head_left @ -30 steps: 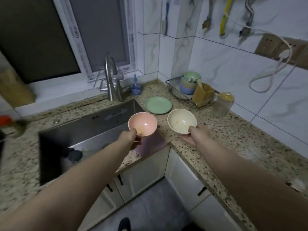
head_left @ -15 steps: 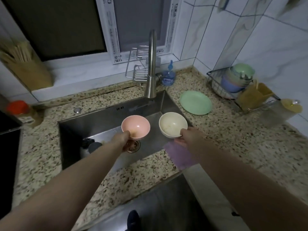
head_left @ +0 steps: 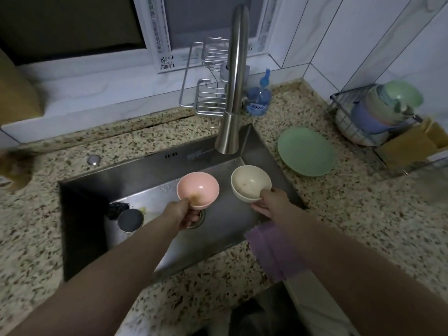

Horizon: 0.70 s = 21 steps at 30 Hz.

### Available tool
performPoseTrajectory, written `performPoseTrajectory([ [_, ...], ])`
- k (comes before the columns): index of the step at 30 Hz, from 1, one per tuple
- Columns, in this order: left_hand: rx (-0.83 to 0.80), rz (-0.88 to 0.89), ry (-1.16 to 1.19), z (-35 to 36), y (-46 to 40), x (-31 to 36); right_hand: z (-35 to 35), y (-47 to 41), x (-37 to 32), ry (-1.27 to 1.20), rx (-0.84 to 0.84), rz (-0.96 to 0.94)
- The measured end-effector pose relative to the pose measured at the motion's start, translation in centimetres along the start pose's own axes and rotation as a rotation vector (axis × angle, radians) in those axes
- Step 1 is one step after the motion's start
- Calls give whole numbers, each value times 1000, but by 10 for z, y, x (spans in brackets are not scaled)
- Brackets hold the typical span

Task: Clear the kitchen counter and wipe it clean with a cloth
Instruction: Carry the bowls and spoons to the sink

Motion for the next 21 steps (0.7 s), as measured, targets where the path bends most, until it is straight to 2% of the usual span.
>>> performPoseTrajectory([
  [9, 108, -111, 171, 51, -101, -20, 19, -111, -19, 120, -25, 93],
  [21, 127, -154, 339, 111, -159, -41, 36, -203, -11, 76, 44, 182],
])
Point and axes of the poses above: each hand's wrist, its own y-axis away from the middle knuckle, its own z-axis out of the palm, x = y × z, the point moved 2 cm from there along -y, towards the middle knuckle, and after that the axes turned 7 degrees about z, right-handed, at the moved point
